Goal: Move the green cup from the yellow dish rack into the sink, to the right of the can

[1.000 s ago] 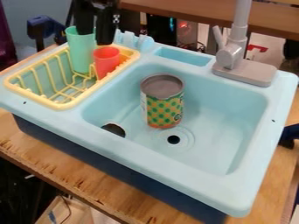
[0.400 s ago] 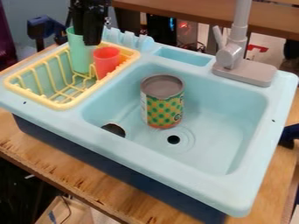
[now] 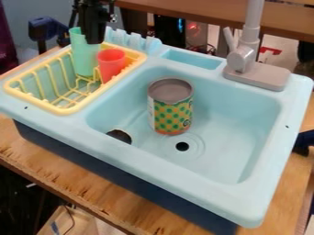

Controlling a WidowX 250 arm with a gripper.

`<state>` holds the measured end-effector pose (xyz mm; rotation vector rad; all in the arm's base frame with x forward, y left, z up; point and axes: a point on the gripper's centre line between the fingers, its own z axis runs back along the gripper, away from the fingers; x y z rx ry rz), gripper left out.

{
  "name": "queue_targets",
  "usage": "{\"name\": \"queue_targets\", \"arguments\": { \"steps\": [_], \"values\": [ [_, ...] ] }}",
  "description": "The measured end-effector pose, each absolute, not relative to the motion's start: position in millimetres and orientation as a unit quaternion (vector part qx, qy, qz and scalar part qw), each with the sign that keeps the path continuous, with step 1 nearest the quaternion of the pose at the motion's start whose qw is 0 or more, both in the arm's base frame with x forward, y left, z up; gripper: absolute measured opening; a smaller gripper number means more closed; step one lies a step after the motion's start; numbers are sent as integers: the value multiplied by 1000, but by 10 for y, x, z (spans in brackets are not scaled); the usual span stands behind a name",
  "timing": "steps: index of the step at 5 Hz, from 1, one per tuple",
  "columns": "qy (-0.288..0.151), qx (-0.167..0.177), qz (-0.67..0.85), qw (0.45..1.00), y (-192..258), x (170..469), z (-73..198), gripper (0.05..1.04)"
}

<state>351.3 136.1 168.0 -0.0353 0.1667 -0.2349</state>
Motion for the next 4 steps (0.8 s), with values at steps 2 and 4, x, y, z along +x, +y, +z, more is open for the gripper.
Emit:
{"name": "queue_targets", "arguments": {
  "steps": [2,4],
  "values": [
    [51,65,-102,991,1220,3169,2325,77],
    [-32,87,-176,980,486,2711,2744,77]
  ]
}}
